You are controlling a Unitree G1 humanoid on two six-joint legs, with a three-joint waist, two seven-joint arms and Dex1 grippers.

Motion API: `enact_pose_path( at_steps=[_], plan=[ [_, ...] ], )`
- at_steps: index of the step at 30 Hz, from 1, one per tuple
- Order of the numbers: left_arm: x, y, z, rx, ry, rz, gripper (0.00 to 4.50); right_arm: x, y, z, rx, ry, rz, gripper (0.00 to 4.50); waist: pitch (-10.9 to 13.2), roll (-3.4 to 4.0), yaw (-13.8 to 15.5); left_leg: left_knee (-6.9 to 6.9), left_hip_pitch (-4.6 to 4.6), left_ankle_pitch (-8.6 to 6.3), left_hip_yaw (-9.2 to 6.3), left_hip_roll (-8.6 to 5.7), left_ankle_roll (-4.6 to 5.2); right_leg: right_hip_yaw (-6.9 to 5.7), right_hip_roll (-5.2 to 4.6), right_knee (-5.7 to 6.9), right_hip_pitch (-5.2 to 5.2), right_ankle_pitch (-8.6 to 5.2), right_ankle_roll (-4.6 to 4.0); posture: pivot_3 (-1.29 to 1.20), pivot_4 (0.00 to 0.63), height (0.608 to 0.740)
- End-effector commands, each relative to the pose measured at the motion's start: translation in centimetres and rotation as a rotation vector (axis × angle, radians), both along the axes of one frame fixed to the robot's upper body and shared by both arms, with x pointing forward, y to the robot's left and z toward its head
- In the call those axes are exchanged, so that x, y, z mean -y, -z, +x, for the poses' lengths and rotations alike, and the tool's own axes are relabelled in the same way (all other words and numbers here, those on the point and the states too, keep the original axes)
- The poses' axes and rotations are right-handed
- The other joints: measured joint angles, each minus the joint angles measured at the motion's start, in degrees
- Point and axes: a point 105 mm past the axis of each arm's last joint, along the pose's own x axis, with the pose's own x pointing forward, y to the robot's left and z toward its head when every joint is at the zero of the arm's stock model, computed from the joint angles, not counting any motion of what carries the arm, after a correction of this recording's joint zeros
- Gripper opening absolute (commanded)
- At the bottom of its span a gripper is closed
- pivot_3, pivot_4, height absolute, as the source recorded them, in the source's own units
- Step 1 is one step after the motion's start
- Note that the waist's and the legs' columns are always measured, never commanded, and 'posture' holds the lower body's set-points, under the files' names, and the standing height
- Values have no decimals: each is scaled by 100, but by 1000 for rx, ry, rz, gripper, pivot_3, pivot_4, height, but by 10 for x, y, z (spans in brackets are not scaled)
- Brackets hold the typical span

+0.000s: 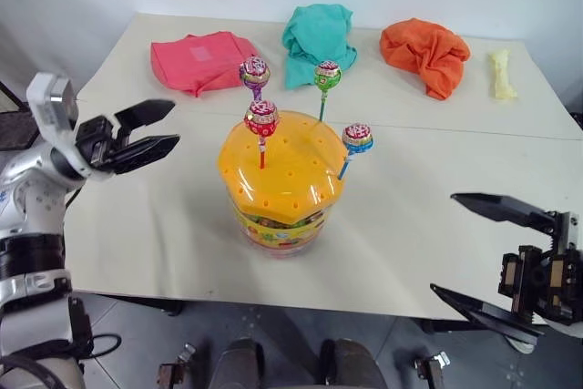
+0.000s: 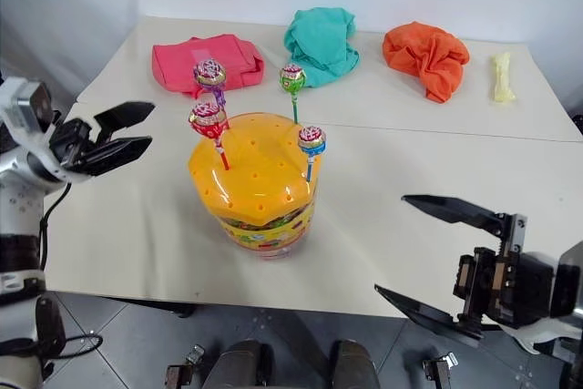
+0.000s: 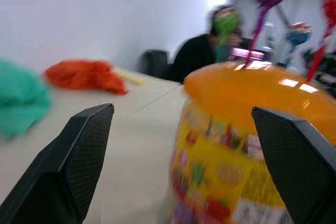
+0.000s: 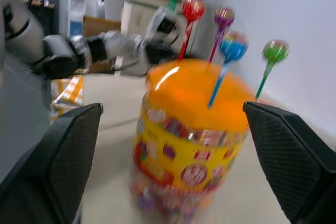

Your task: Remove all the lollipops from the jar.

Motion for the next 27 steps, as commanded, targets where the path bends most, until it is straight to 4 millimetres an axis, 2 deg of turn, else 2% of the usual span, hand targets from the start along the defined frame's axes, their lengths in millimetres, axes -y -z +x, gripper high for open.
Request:
enact_pose_path(
  at_steps=[1,6,7,9,15,22,25,27],
  plan=[
    [23,-19,-14,92,122,30,4447,0,-3,1,38,6,7,4500,0,0,-18,3,0,0,0,0,0,0,0,0,1,0,0,0,150,740],
    [42,-24,-23,83,222,64,4447,-5,-1,7,31,0,25,4500,3,5,-64,3,3,0,-2,4,0,2,3,4,0,0,0,0,150,740],
    [47,-25,-21,81,225,74,4284,-6,-2,10,34,1,31,4500,3,5,-60,5,2,0,-4,4,0,2,3,4,0,0,0,0,150,740],
    [54,-28,-18,83,229,63,3890,-6,-4,14,39,4,45,4500,3,5,-44,12,-1,0,-6,3,0,2,2,3,1,0,0,0,150,740],
    [71,-30,-12,70,237,60,2130,-10,-6,19,41,9,67,4500,3,5,3,25,-10,-2,-9,2,2,0,1,2,1,0,0,0,150,740],
    [76,-30,-13,84,253,72,27,-9,-6,20,44,24,74,4500,3,5,-6,28,-13,-2,-10,3,3,-2,3,2,0,0,0,0,150,740],
    [76,-32,-12,83,256,60,7,-10,-6,21,44,27,74,4500,3,5,2,29,-13,-2,-11,3,2,-2,3,2,0,0,0,0,150,740],
    [67,-47,-7,58,231,-68,7,-11,-7,23,45,30,87,4500,3,5,3,30,-14,-2,-11,3,3,-2,2,2,0,0,0,0,150,740]
  ],
)
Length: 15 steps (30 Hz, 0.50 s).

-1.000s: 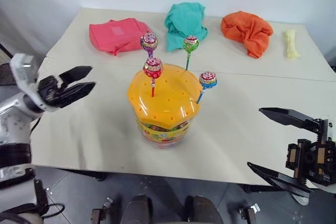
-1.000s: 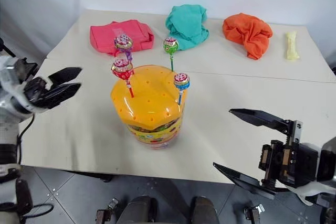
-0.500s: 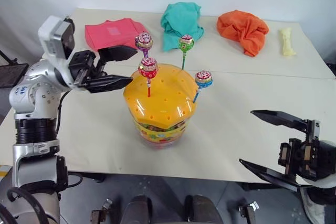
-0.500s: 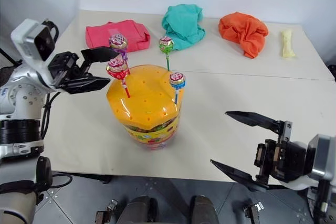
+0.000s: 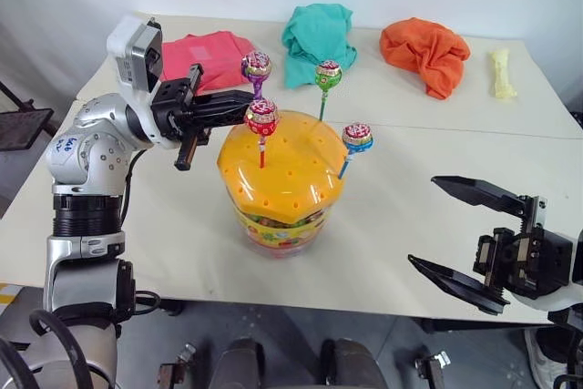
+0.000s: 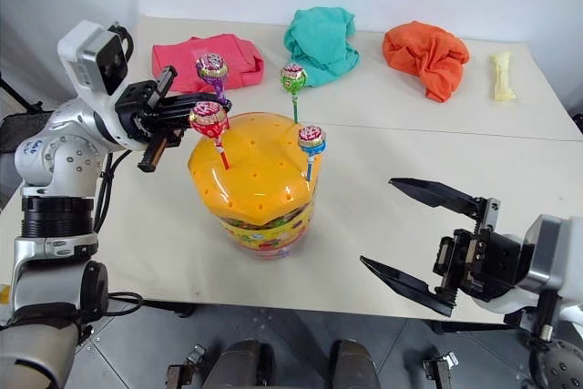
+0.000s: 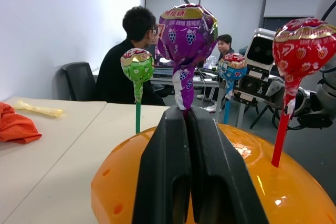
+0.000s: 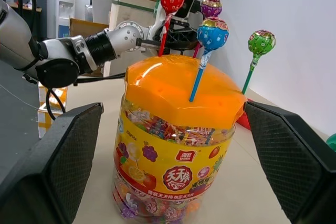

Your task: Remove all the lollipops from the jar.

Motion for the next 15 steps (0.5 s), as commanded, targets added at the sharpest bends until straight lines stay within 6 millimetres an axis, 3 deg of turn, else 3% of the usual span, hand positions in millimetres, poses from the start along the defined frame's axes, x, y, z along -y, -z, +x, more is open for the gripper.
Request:
enact_pose_path(
  at_steps=[1,4,6,10,13,15],
  plan=[
    [-17,-38,6,-13,-42,-224,7,-3,-5,0,28,-4,35,4500,0,0,0,1,0,0,0,0,0,0,0,0,0,0,0,0,150,740],
    [-50,-59,18,-109,-133,-438,7,-5,-7,2,35,-10,49,4500,0,-1,-14,8,-5,0,-28,1,0,-2,-1,3,0,0,0,0,150,740],
    [-75,-57,28,-167,-248,-495,7,-5,-8,3,43,-18,53,4500,0,0,-71,6,-3,0,-55,1,0,-2,-1,3,-1,0,0,0,150,740],
    [-140,7,56,-345,-745,-288,7,-6,-8,5,45,-50,41,4500,1,2,-172,-13,17,0,-63,-3,0,3,0,11,-1,0,0,0,150,740],
    [-178,53,56,-483,-981,-131,7,-5,-3,7,35,-74,12,4500,2,2,-147,-26,24,0,-70,-6,-1,6,3,10,-2,0,0,0,150,740],
    [-212,93,43,-583,-1157,3,7,-4,1,10,25,-94,-10,4500,4,-6,-133,-17,14,0,-74,-6,-2,5,3,8,-4,0,0,0,150,740]
  ],
)
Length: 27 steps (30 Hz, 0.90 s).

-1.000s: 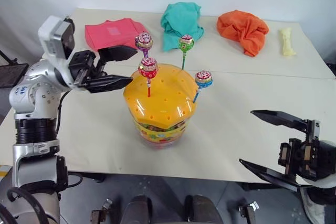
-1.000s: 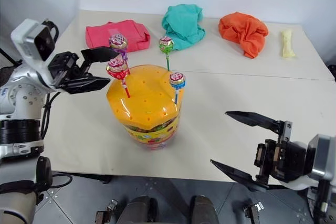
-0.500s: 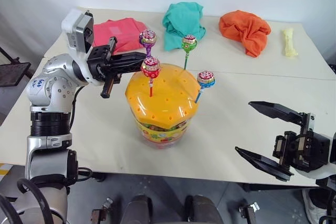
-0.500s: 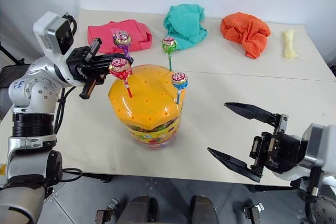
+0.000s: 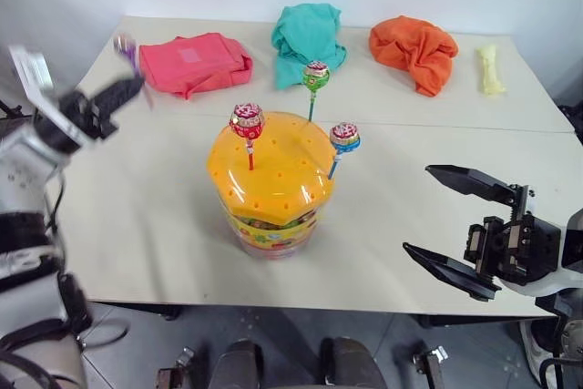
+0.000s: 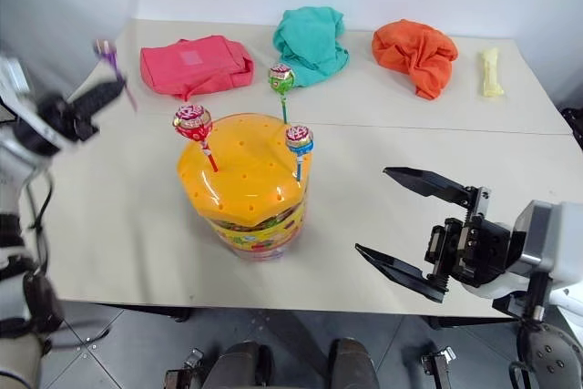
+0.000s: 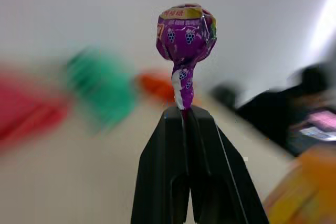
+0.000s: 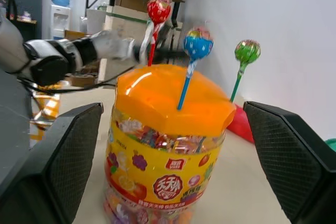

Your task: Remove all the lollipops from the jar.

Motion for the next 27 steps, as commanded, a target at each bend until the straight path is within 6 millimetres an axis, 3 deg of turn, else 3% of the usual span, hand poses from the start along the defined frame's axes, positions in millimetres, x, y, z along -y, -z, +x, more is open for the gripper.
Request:
enact_pose_path(
  at_steps=[1,3,7,14,17,20,22,24,27],
  plan=[
    [-50,40,-24,-220,-202,168,7,1,3,0,18,-44,-62,4500,0,-3,3,2,-1,-2,-1,-1,-1,0,-1,-2,1,0,0,0,150,740],
    [-63,64,-40,-334,-233,244,7,0,10,-2,19,-86,-129,4500,0,-3,19,1,-2,-5,0,1,-2,0,-2,-4,0,0,0,0,150,740],
    [-62,84,-56,-423,-215,307,7,0,14,-3,10,-125,-160,4500,1,-2,129,2,-4,-7,-1,1,-2,-1,-3,-4,2,0,0,0,150,740],
    [-68,89,-69,-465,-236,374,1866,2,14,-1,11,-128,-159,4500,3,4,129,4,1,-11,5,2,-3,3,-2,-2,2,0,0,0,150,740],
    [-77,68,-69,-328,-232,443,2752,4,9,-1,11,-110,-137,4500,4,5,96,1,5,-11,10,4,-4,4,-1,-1,1,0,-1,0,150,740],
    [-72,29,-70,-83,-159,440,2752,6,4,1,6,-86,-100,4500,4,4,89,0,2,-12,20,6,-5,2,2,-2,-2,-1,-3,0,150,740],
    [-38,-9,-86,135,80,354,2752,8,-1,1,2,-67,-72,4500,4,4,90,1,1,-13,35,6,-6,2,0,-4,-2,0,-3,0,150,740],
    [-18,-26,-96,211,217,289,2752,9,-3,2,-1,-55,-59,4500,4,4,119,5,-7,-14,41,8,-7,-1,-1,-5,-3,0,-3,0,150,740],
    [31,-42,-105,278,464,272,2752,10,-5,2,-2,-44,-50,4500,8,11,142,15,-7,-16,34,5,-6,-2,-4,-4,3,0,-2,0,150,740]
  ],
)
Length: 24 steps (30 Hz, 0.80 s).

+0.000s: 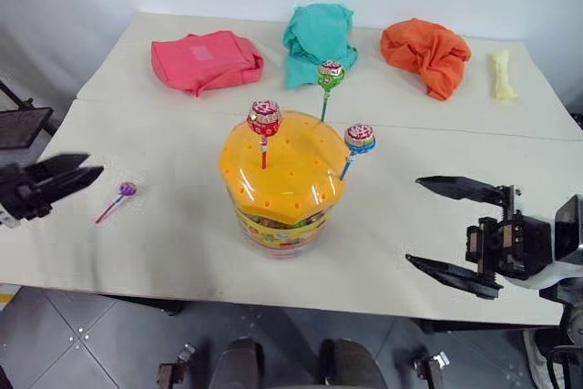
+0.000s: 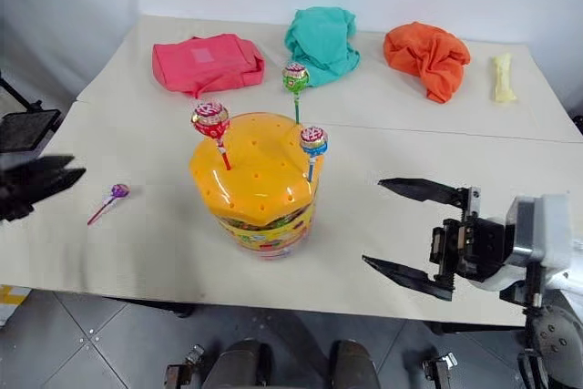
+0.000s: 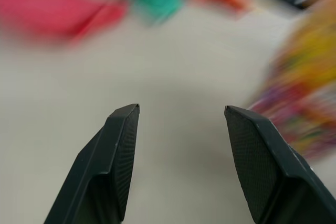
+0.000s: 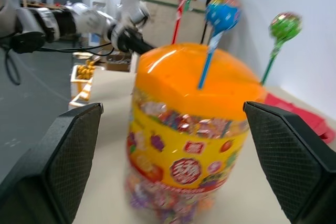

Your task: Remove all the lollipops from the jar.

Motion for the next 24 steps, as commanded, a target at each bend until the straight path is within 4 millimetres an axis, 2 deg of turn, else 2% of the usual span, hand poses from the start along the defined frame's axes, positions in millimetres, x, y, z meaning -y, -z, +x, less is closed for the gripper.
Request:
enact_pose_path(
  at_steps=[1,4,6,9,12,16,17,20,24],
  plan=[
    [53,-25,-13,65,284,-3,2752,1,-10,-5,35,8,15,4500,1,2,3,2,0,0,0,0,1,0,0,1,1,0,0,0,150,740],
    [119,-36,-14,141,562,25,2752,-1,-13,-7,39,12,32,4500,2,4,19,9,-1,-1,-14,-3,2,3,0,3,4,0,0,0,150,740],
    [147,-40,-14,185,665,40,2752,-2,-15,-8,43,15,37,4500,1,2,18,25,-6,-1,-16,-4,3,-1,2,4,13,1,1,0,150,740],
    [176,-48,-11,232,754,39,2752,-2,-18,-10,51,20,42,4500,1,3,-26,25,-7,-1,-17,-5,3,2,7,4,10,2,2,0,150,740],
    [201,-54,-18,242,886,41,2752,-3,-17,-16,52,30,40,4500,3,5,-101,14,-5,-1,-15,-1,2,6,14,4,2,1,1,0,150,740],
    [210,-53,-18,208,935,58,2752,-4,-15,-17,54,58,40,4500,3,5,-125,15,-6,-1,-21,-1,2,8,13,2,2,1,1,0,150,740],
    [209,-52,-18,200,943,57,2575,-3,-14,-17,57,69,42,4500,3,5,-123,17,-6,-1,-26,-1,2,8,13,2,3,1,1,0,150,740],
    [201,-52,-11,199,912,50,1879,-3,-12,-19,61,91,45,4500,3,5,-104,18,-6,-1,-41,-1,2,6,13,2,4,1,1,0,150,740],
    [196,-49,-9,185,905,63,605,-2,-10,-19,65,101,47,4500,3,6,-89,20,-7,-1,-43,-2,3,7,13,-2,6,1,1,0,150,740]
  ],
)
